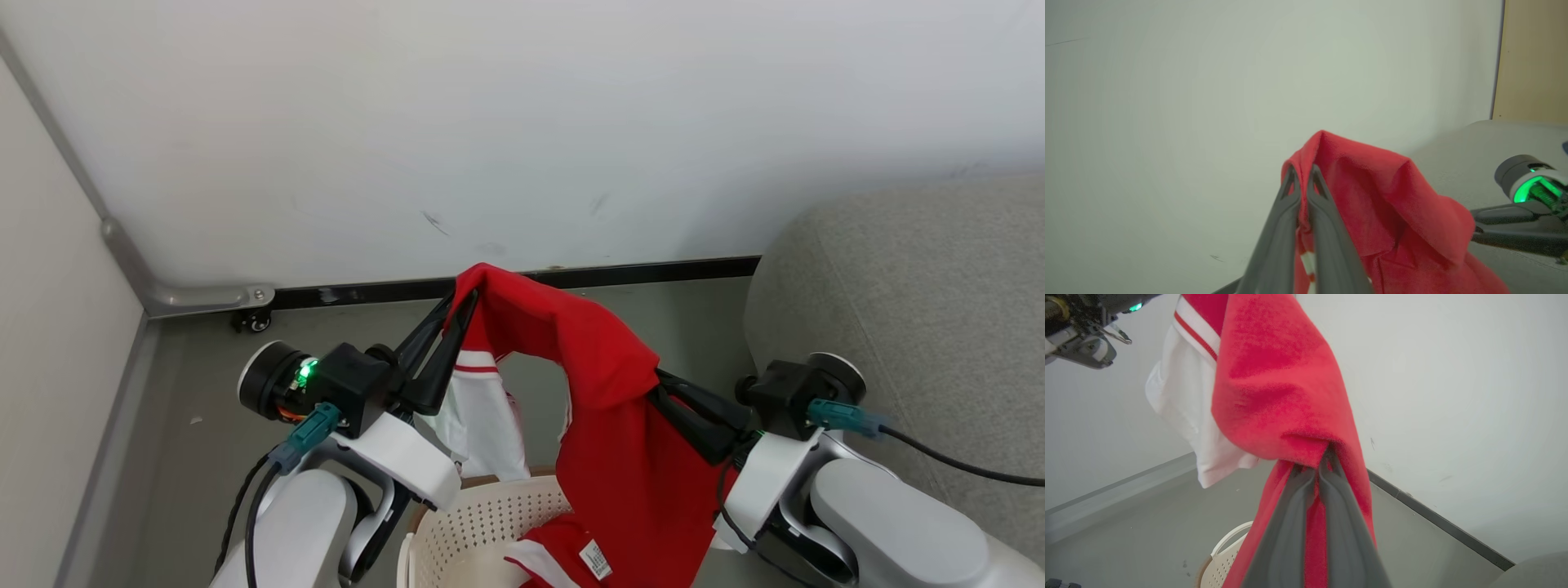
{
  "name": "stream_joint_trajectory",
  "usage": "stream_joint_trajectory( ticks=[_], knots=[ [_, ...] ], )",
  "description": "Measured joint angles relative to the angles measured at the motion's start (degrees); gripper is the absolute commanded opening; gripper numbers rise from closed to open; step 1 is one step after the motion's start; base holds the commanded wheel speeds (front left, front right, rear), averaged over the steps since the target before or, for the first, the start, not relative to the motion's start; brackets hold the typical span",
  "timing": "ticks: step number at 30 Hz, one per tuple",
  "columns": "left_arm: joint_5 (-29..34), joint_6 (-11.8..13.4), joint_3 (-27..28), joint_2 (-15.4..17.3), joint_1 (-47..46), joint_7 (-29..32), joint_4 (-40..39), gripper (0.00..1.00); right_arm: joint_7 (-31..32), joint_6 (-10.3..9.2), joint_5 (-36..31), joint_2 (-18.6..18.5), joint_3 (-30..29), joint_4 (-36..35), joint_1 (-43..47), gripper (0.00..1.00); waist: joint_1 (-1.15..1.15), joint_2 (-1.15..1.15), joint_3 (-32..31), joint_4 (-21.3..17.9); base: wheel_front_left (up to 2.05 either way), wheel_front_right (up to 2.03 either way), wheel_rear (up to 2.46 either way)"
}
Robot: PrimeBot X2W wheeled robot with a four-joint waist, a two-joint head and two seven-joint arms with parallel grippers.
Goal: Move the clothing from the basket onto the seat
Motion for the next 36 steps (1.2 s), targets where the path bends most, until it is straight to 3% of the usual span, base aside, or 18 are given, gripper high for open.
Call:
stream_joint_trajectory(
  ticks=[7,8,9,10,11,36],
  knots=[
    [-0.6,0.0,0.4,0.2,1.5,0.0,1.6,0.00,-0.3,0.00,2.3,-0.9,-3.0,-2.1,0.9,0.00,0.00,0.00,0.2,-1.9,0.00,0.00,0.00],
    [-0.8,0.0,0.5,0.2,1.7,0.0,1.9,0.31,-0.3,0.00,2.4,-1.1,-3.5,-2.2,0.9,0.00,0.00,0.00,0.2,-2.2,0.00,0.00,0.00],
    [-1.1,0.0,0.6,0.2,2.0,0.0,2.1,0.49,-0.3,0.00,2.7,-1.3,-3.8,-2.5,0.9,0.00,0.00,0.00,0.3,-2.4,0.00,0.00,0.00],
    [-1.6,0.0,0.6,0.1,2.2,0.0,2.3,0.89,-0.3,0.00,2.8,-1.5,-3.9,-2.8,1.0,0.00,0.00,0.00,0.3,-2.6,0.00,0.00,0.00],
    [-2.1,0.0,0.7,0.1,2.4,0.0,2.5,1.00,-0.3,0.00,2.8,-1.5,-4.0,-3.0,1.0,0.00,0.00,0.00,0.4,-2.8,0.00,0.00,0.00],
    [-4.1,-2.3,-1.8,1.5,8.2,-0.8,3.1,1.00,-0.4,0.00,3.1,-7.2,-12.4,-4.2,3.5,0.00,0.00,0.00,-0.2,-5.4,0.00,0.00,0.00]
  ],
)
